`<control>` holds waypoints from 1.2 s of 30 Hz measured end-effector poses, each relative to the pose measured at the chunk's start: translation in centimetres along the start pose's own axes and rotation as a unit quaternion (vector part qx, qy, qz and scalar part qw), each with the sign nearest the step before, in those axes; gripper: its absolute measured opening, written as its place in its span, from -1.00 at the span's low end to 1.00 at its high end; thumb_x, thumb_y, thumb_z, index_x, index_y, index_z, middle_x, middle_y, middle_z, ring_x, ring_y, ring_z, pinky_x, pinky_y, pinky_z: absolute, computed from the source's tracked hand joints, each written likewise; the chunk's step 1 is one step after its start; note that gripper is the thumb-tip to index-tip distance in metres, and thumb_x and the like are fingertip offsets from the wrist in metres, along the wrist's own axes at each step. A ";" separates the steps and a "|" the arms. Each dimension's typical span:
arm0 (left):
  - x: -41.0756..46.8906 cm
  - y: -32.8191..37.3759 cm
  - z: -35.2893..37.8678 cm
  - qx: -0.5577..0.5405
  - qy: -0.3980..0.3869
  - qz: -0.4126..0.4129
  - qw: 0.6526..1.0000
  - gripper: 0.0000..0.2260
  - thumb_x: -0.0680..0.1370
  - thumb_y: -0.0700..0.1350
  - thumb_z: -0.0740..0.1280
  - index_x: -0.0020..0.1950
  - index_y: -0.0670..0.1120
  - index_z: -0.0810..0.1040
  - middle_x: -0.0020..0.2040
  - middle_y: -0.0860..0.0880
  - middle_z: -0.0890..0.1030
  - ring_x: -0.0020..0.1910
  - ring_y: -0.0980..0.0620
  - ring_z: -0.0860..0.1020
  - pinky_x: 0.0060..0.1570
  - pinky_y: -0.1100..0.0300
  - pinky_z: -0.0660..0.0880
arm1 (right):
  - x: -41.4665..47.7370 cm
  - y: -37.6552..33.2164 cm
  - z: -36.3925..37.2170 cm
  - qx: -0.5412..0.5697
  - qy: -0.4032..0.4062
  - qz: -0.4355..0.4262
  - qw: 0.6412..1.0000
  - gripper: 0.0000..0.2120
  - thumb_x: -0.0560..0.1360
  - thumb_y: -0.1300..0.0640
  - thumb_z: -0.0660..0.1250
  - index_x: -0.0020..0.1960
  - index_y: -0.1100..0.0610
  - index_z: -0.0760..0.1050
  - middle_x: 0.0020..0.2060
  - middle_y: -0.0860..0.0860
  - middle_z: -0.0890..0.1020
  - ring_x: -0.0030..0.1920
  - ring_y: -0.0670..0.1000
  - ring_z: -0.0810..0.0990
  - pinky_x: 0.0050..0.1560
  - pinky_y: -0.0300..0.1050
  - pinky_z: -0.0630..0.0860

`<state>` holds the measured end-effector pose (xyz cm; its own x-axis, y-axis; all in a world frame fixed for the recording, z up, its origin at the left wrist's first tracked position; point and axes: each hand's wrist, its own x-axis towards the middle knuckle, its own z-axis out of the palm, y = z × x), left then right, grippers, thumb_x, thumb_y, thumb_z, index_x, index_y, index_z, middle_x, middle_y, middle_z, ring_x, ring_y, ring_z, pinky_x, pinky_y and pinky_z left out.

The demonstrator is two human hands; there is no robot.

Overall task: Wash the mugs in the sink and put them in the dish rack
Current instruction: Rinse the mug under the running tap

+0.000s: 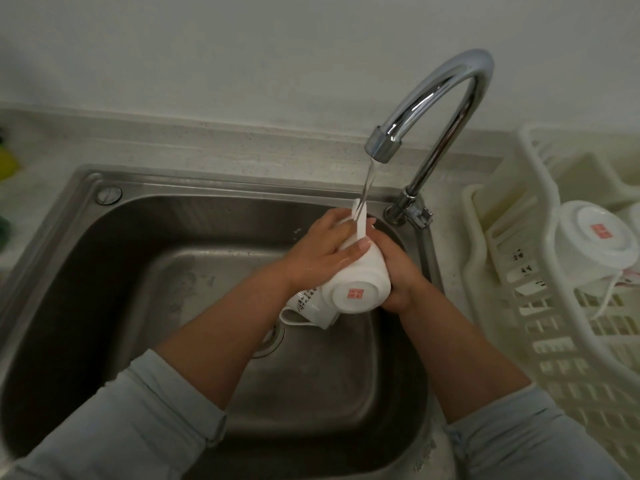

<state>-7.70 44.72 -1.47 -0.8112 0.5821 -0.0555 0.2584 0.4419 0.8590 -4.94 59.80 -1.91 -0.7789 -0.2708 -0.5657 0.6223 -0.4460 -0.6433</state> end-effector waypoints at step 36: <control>0.4 0.8 0.1 0.175 0.035 0.117 0.977 -0.35 0.32 0.39 0.14 0.16 -0.09 0.41 0.03 0.03 0.49 0.00 0.05 0.47 0.17 -0.09 0.39 | -0.6 0.7 -1.0 0.009 0.017 -0.029 0.999 -0.63 0.38 -0.06 0.17 -0.26 0.11 0.69 -0.30 0.09 0.66 -0.30 0.03 0.65 -0.25 -0.13 0.59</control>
<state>-7.80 45.34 -0.87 -0.7396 0.6520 0.1671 0.5942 0.5159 0.6171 -3.96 60.51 -2.55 -0.8102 -0.2160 -0.5449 0.5747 -0.4759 -0.6658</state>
